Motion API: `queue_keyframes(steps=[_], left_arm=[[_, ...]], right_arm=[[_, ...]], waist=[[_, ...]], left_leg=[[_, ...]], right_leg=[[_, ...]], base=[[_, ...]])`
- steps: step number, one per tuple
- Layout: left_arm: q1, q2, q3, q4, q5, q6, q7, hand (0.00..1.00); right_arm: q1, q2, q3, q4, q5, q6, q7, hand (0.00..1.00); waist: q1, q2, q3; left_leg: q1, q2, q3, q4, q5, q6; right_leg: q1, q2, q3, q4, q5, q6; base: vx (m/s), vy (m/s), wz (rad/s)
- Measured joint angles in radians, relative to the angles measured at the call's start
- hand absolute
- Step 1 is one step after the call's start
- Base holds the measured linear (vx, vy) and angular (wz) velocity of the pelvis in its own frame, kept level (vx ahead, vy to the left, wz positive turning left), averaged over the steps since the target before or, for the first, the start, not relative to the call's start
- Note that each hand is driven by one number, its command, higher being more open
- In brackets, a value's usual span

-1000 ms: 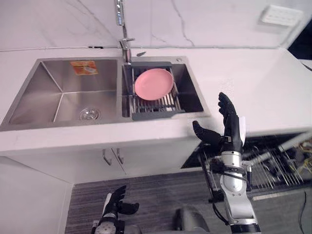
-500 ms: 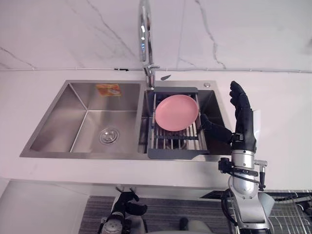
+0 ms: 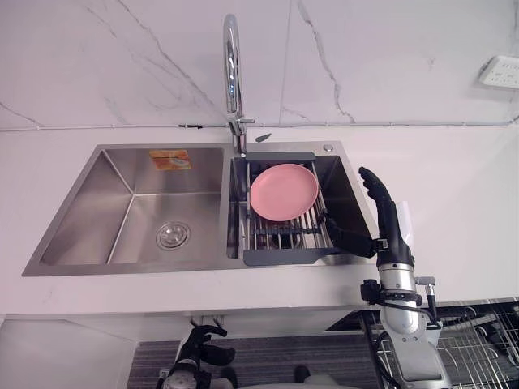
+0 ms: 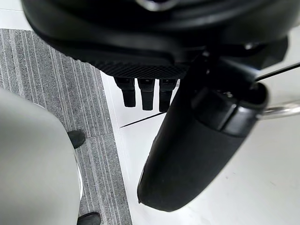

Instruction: Walk over to the sink, pick up the cup, carry it to the dishwasher, place the cup inside the dishwasher, then close the dishwasher door

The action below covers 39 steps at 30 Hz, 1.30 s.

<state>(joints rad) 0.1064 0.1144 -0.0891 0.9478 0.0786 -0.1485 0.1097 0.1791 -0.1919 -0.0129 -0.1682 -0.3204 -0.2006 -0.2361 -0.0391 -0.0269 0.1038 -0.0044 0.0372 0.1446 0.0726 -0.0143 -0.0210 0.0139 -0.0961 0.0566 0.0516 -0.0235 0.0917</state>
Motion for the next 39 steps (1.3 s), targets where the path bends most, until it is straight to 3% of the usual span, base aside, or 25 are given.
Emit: queue_keyframes(steps=[8, 13, 20, 29, 39], left_arm=[[0.000, -0.008, 0.022, 0.008, 0.000, 0.012, -0.003, 0.90], [0.002, -0.018, 0.044, 0.017, -0.001, 0.011, -0.002, 0.90], [0.004, -0.025, 0.050, 0.016, -0.001, 0.003, 0.000, 0.90], [0.009, -0.034, 0.074, 0.007, -0.001, -0.001, -0.002, 0.90], [0.010, -0.034, 0.069, 0.000, -0.001, -0.007, -0.003, 0.90]], right_arm=[[0.001, 0.033, 0.000, 0.059, -0.028, 0.026, -0.001, 0.90], [0.013, 0.045, -0.001, 0.082, -0.068, 0.082, -0.002, 0.90], [0.006, 0.026, -0.011, 0.081, -0.117, 0.091, -0.013, 0.90], [-0.073, -0.081, -0.006, 0.089, -0.148, 0.091, -0.012, 0.90], [-0.231, -0.208, 0.103, 0.258, -0.265, 0.090, 0.007, 0.90]], waist=[[0.000, 0.003, -0.001], [0.007, 0.009, -0.003], [0.026, 0.017, -0.009], [0.043, 0.020, -0.012], [0.053, 0.018, -0.011]], left_leg=[[0.025, 0.002, 0.006, -0.016, 0.007, -0.001], [0.071, 0.005, 0.003, -0.070, 0.035, -0.004], [0.092, -0.001, -0.034, -0.151, 0.083, -0.010], [0.076, -0.002, -0.055, -0.160, 0.091, -0.013], [0.054, -0.008, -0.071, -0.159, 0.096, -0.006]], right_leg=[[0.021, 0.000, 0.005, -0.003, 0.000, 0.000], [0.047, 0.002, -0.006, -0.007, 0.002, -0.001], [0.057, 0.001, -0.042, -0.017, 0.001, -0.001], [0.050, 0.001, -0.066, -0.023, 0.000, -0.001], [0.036, 0.001, -0.082, -0.024, 0.000, -0.001]], base=[[0.00, 0.000, -0.01], [-0.02, -0.013, 0.02], [-0.04, -0.017, 0.17], [0.00, -0.006, 0.06], [0.00, -0.008, 0.04]])
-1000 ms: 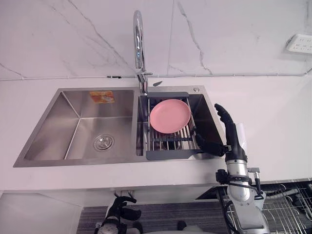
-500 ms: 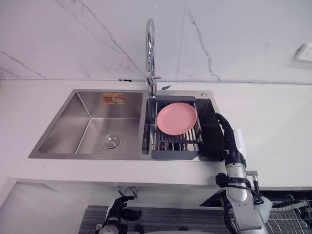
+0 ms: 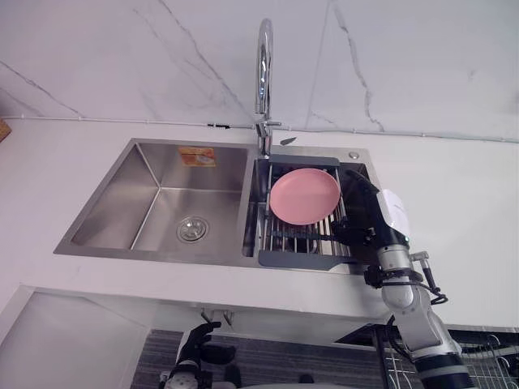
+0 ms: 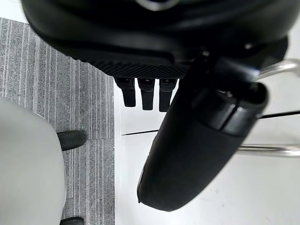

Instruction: Walk over to the sink, pick up the cup, carry it to the dishwasher, place the cup inside the dishwasher, then close the dishwasher door

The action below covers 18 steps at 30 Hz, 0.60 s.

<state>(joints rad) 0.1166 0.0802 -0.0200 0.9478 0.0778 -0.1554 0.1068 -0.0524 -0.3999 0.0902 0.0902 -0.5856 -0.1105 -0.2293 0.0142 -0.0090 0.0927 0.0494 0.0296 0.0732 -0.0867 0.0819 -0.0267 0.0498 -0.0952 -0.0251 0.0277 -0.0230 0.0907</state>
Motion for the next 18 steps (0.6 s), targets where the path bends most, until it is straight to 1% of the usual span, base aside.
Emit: queue_keyframes(steps=[5, 7, 13, 18], left_arm=[[0.000, 0.001, -0.006, 0.000, 0.000, -0.004, 0.000, 0.90], [0.000, 0.001, -0.007, -0.006, 0.000, -0.007, 0.000, 0.90], [-0.001, 0.003, -0.008, -0.012, 0.000, -0.017, 0.000, 0.90], [-0.001, 0.007, -0.011, -0.027, 0.000, -0.024, 0.000, 0.90]], right_arm=[[-0.064, -0.043, 0.065, 0.087, -0.062, 0.000, 0.014, 0.90], [-0.099, -0.054, 0.085, 0.127, -0.095, 0.000, 0.014, 0.90], [-0.155, -0.072, 0.096, 0.170, -0.185, 0.003, 0.014, 0.90], [-0.218, -0.072, 0.098, 0.215, -0.224, 0.031, 0.008, 0.90]], waist=[[0.001, 0.000, 0.002], [0.001, -0.001, 0.014], [0.001, -0.001, 0.028], [0.001, -0.005, 0.048]], left_leg=[[-0.006, -0.002, -0.003, 0.000, 0.001, 0.000], [-0.006, -0.002, -0.005, 0.000, 0.003, 0.001], [-0.016, -0.006, -0.014, 0.000, 0.007, 0.004], [-0.025, -0.008, -0.031, 0.000, 0.011, 0.005]], right_leg=[[-0.004, -0.001, -0.005, 0.000, 0.000, 0.000], [-0.005, -0.002, -0.007, 0.001, 0.000, 0.000], [-0.011, -0.005, -0.016, 0.002, -0.001, 0.000], [-0.011, -0.008, -0.033, 0.002, -0.001, 0.000]], base=[[-0.02, -0.007, 0.01], [-0.02, -0.005, 0.01], [-0.02, -0.005, 0.04], [-0.02, -0.010, 0.10]])
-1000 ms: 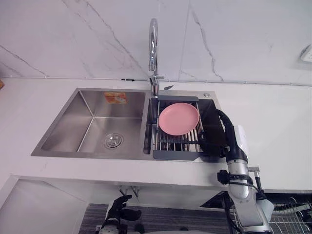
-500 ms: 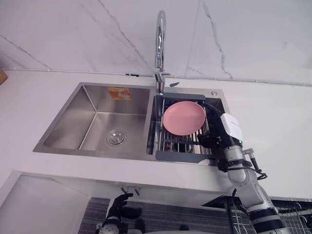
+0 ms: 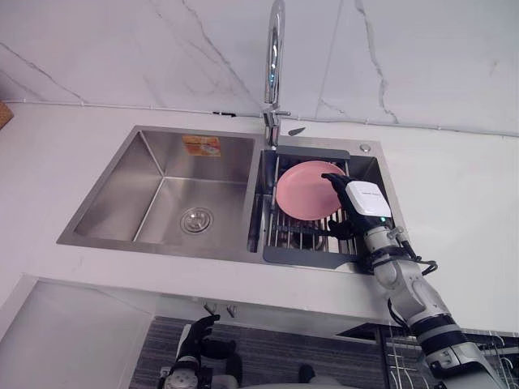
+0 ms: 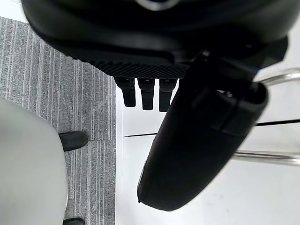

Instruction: Walk over to the sink, pick up the cup, carry it to the dishwasher, place the cup inside the dishwasher, then close the dishwasher door

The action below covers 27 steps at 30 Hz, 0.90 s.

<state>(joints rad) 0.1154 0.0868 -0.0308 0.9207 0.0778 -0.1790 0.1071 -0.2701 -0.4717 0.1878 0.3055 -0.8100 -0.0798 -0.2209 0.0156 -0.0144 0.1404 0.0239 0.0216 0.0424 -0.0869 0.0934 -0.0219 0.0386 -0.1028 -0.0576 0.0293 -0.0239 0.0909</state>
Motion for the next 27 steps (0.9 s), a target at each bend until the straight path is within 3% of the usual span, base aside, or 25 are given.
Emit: queue_keyframes(steps=[12, 13, 27], left_arm=[[-0.018, 0.008, -0.019, -0.019, -0.006, -0.004, 0.004, 0.90], [-0.020, 0.010, -0.020, -0.018, -0.007, -0.004, 0.004, 0.90], [-0.031, 0.020, -0.037, -0.019, -0.039, -0.005, 0.020, 0.90]], right_arm=[[-0.120, 0.000, 0.023, 0.099, -0.007, 0.035, -0.041, 0.90], [-0.125, -0.001, 0.025, 0.099, -0.005, 0.034, -0.042, 0.30], [-0.208, -0.035, 0.056, 0.156, 0.042, 0.022, -0.062, 0.30]], waist=[[0.019, -0.002, 0.049], [0.018, -0.004, 0.052], [0.012, -0.006, 0.082]], left_leg=[[-0.015, -0.001, -0.007, 0.000, 0.004, 0.000], [-0.020, -0.001, -0.006, 0.000, 0.004, 0.000], [-0.042, 0.001, -0.007, 0.000, 0.016, -0.002]], right_leg=[[-0.012, -0.001, -0.007, 0.001, 0.000, 0.000], [-0.018, -0.001, -0.006, 0.002, 0.000, 0.000], [-0.043, 0.001, -0.006, 0.010, 0.001, -0.001]], base=[[-0.01, -0.003, 0.02], [0.00, 0.000, 0.00], [-0.03, -0.003, 0.00]])
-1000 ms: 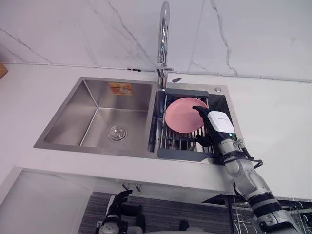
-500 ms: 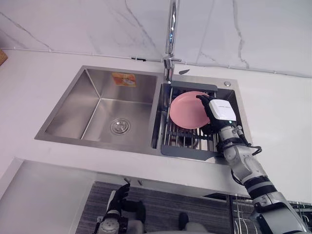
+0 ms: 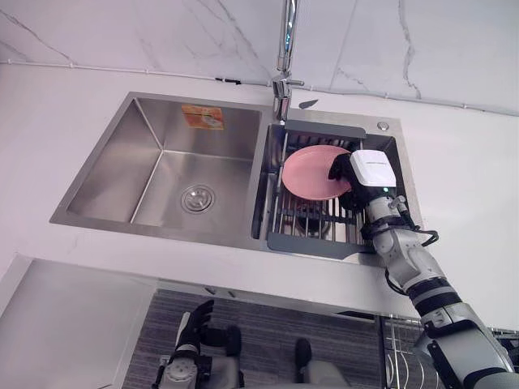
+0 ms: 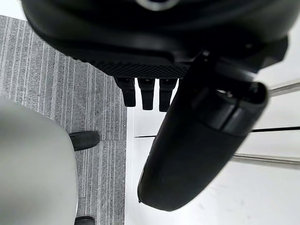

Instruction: Walk over to the sink, pick up the cup, carry it to the dishwasher, place the cup inside the dishwasher, then close the dishwasher door

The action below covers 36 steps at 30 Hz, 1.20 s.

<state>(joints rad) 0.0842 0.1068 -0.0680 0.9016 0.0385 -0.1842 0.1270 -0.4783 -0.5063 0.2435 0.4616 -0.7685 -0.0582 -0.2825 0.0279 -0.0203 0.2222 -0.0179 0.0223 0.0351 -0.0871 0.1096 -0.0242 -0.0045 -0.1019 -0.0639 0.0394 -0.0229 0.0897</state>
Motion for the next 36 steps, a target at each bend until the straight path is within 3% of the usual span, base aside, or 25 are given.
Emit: queue_keyframes(steps=[9, 17, 23, 36], left_arm=[[0.000, 0.001, 0.001, 0.000, 0.000, 0.002, -0.001, 0.90], [0.000, 0.003, 0.003, 0.001, 0.002, 0.003, -0.006, 0.90], [0.000, 0.014, 0.005, 0.017, 0.003, 0.003, -0.020, 0.90], [0.000, 0.011, 0.023, 0.052, 0.010, 0.004, -0.022, 0.90]], right_arm=[[0.070, -0.001, -0.033, -0.131, 0.042, -0.002, 0.023, 0.30], [0.159, -0.016, 0.008, -0.312, 0.060, -0.079, 0.063, 0.30], [0.188, -0.058, 0.043, -0.377, 0.060, -0.127, 0.071, 0.30], [0.257, -0.136, 0.049, -0.472, 0.062, -0.143, 0.085, 0.30]], waist=[[-0.002, -0.002, 0.000], [-0.003, -0.009, -0.002], [-0.012, -0.032, -0.021], [-0.020, -0.035, -0.055]], left_leg=[[0.008, 0.007, 0.001, 0.000, 0.001, 0.000], [0.028, 0.010, 0.000, 0.000, -0.001, -0.003], [0.038, 0.008, 0.001, 0.000, 0.000, -0.003], [0.041, 0.009, 0.003, 0.000, 0.001, -0.002]], right_leg=[[0.007, 0.007, 0.004, 0.000, 0.002, -0.002], [0.028, 0.010, 0.004, -0.001, 0.002, -0.002], [0.038, 0.007, 0.005, -0.001, 0.002, -0.002], [0.040, 0.005, 0.007, -0.004, 0.002, -0.002]], base=[[0.00, 0.000, 0.00], [0.00, 0.000, 0.00], [-0.03, -0.001, 0.00], [0.00, -0.001, 0.00]])
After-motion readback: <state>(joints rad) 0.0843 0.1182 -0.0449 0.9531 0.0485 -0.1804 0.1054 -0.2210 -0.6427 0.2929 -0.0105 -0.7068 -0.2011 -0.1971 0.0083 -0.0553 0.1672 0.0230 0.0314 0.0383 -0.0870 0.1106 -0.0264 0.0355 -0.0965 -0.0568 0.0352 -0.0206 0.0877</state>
